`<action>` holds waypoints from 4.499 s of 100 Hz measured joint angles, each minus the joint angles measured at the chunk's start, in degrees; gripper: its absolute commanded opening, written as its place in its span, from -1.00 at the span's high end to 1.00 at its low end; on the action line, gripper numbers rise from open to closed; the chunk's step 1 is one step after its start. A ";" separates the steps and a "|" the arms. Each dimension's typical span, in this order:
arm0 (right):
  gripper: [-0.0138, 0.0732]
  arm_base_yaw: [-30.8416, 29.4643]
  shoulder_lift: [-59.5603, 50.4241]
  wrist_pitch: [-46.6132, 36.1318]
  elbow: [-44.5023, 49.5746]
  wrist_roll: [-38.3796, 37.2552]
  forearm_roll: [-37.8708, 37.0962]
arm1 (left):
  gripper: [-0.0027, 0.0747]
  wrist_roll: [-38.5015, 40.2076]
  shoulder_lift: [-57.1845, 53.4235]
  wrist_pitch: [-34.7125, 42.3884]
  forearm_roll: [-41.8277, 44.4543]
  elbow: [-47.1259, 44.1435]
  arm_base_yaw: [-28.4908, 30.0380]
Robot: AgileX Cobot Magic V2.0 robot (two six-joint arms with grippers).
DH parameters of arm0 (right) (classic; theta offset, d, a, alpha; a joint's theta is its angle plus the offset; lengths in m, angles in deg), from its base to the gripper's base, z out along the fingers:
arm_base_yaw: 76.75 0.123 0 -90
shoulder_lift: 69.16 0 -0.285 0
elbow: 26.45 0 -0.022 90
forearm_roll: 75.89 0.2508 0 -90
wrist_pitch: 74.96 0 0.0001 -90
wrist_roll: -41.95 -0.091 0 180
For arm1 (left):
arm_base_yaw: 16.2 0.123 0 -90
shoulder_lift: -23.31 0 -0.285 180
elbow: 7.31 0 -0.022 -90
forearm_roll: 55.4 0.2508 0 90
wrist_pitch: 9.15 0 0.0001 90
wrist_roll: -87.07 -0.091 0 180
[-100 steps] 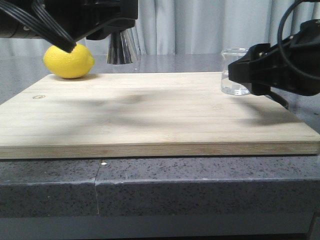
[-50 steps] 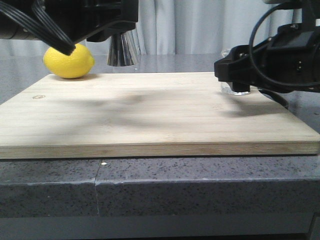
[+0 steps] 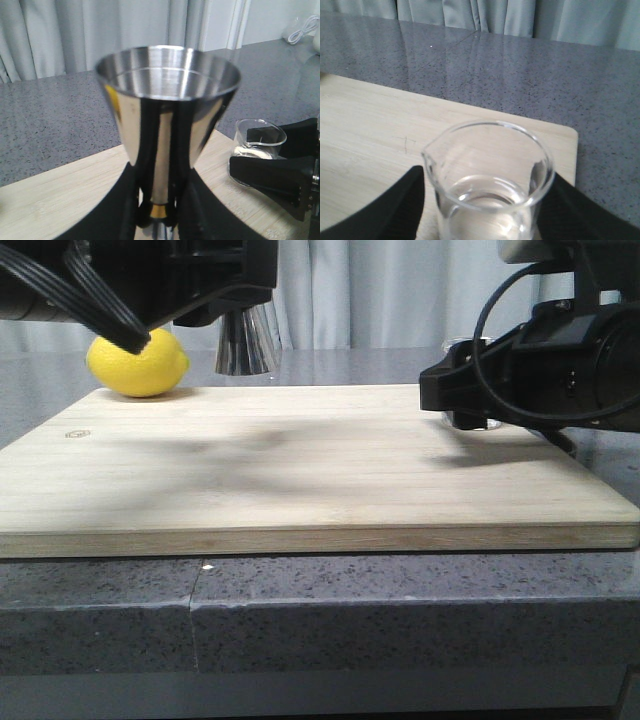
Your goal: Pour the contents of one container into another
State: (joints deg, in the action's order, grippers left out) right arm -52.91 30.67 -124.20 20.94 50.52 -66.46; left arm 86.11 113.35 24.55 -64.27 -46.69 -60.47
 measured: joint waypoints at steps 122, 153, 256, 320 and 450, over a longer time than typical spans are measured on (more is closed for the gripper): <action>0.29 0.74 -16.31 26.50 -17.67 -0.10 -20.31 | 0.98 0.97 0.00 -2.95 1.69 0.00 -1.51; 0.29 5.34 -16.51 31.39 -25.18 -0.10 -31.05 | 0.98 0.97 0.00 -4.17 1.81 0.00 -1.61; 0.29 6.73 -16.51 35.30 -28.22 -0.10 -59.35 | 0.98 5.75 0.00 -5.03 7.44 0.00 -1.61; 0.29 6.73 -16.51 34.98 -28.22 -0.10 -71.51 | 0.98 10.12 0.00 -5.13 12.89 0.00 -1.61; 0.29 6.73 -16.51 36.77 -28.22 -0.10 -89.94 | 0.98 11.34 0.00 -5.13 14.54 0.00 -1.61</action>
State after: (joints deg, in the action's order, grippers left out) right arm -46.17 14.17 -87.43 -7.28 50.42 -156.40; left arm 97.45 113.35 19.42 -49.72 -46.69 -62.08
